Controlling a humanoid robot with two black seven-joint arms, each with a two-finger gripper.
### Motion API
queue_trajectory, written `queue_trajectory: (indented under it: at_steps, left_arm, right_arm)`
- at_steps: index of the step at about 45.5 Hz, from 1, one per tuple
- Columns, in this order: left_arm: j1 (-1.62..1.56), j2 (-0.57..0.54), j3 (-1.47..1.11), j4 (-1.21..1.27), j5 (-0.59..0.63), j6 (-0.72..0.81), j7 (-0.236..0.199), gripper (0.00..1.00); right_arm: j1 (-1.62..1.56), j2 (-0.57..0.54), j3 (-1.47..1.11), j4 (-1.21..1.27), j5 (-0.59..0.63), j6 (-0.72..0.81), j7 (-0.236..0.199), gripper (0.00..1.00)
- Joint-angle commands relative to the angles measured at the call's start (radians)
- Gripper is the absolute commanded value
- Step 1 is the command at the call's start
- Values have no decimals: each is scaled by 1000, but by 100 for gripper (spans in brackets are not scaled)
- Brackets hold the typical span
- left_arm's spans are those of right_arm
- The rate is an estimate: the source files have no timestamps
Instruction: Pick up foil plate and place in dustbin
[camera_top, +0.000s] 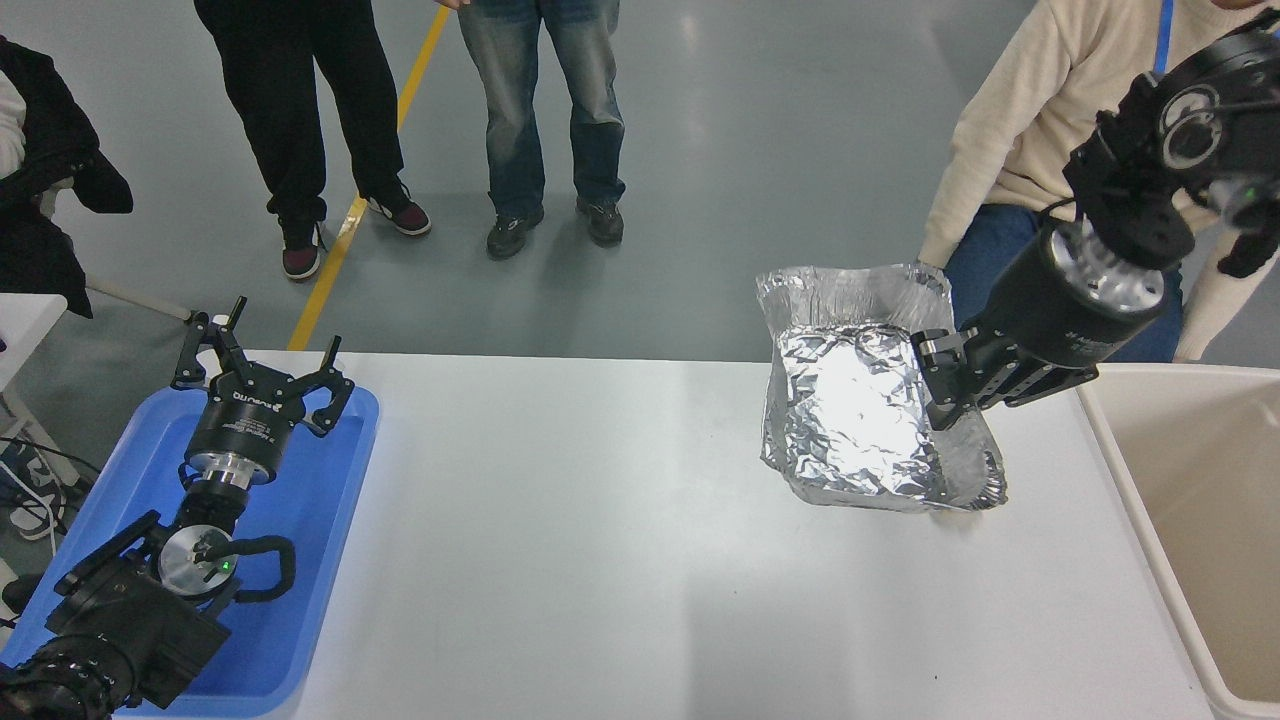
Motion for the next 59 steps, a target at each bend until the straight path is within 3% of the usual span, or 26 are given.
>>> queue_trajectory:
  at_steps: [1, 12, 33, 53, 59]
  left_arm:
    - [0, 0, 0, -1, 0, 0, 0, 100]
    - [0, 0, 0, 1, 0, 0, 0, 100]
    - [0, 0, 0, 1, 0, 0, 0, 100]
    - [2, 0, 0, 1, 0, 0, 0, 100]
    - [2, 2, 0, 1, 0, 0, 0, 100]
  right_arm:
    - [109, -1, -40, 0, 20, 7, 0, 0]
    - [94, -23, -72, -7, 20, 7, -1, 0]
    - [66, -182, -562, -95, 3, 7, -1, 0]
    - [52, -544, -617, -237, -139, 7, -11, 0]
    - [-9, -587, -597, -288, -170, 7, -11, 0]
